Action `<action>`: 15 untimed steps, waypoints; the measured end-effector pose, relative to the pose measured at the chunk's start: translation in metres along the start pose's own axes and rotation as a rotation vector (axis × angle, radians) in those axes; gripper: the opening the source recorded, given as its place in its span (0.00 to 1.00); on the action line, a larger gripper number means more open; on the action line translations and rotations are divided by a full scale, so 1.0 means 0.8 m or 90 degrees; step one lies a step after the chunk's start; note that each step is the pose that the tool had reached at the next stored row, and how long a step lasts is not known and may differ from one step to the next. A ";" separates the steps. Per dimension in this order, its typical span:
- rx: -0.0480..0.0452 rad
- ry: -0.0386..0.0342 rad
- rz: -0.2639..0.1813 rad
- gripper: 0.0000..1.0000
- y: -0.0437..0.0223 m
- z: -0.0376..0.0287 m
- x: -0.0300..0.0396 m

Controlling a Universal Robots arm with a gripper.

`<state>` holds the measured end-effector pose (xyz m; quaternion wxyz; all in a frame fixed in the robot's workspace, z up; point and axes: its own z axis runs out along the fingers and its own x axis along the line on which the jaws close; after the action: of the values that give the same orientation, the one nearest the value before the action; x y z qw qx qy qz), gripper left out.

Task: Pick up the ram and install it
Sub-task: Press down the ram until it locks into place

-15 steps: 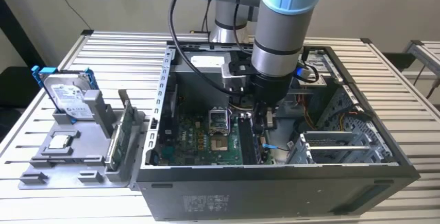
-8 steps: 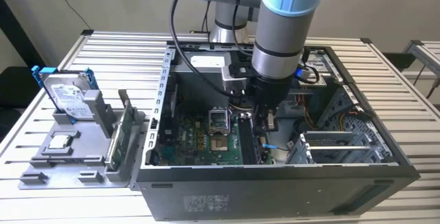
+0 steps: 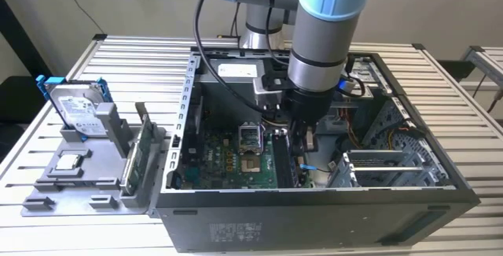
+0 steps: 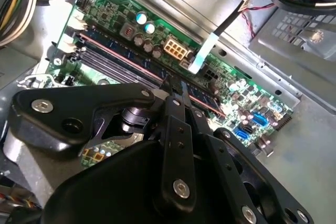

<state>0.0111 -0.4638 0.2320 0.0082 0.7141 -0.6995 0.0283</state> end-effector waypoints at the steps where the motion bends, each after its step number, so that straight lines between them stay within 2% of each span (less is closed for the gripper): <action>1: 0.0000 -0.0001 0.000 0.11 0.0000 0.0023 -0.0001; 8: -0.0004 0.0009 0.000 0.11 0.0005 0.0176 -0.0007; 10: -0.0006 0.0015 0.000 0.11 0.0004 0.0187 -0.0010; 11: -0.0008 0.0015 0.000 0.11 0.0004 0.0177 -0.0011; 13: -0.0004 -0.0023 0.000 0.11 0.0001 0.0105 -0.0014; 15: -0.0010 -0.0001 0.000 0.11 -0.0001 -0.0024 0.0001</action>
<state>0.0111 -0.4638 0.2339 0.0088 0.7140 -0.6995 0.0277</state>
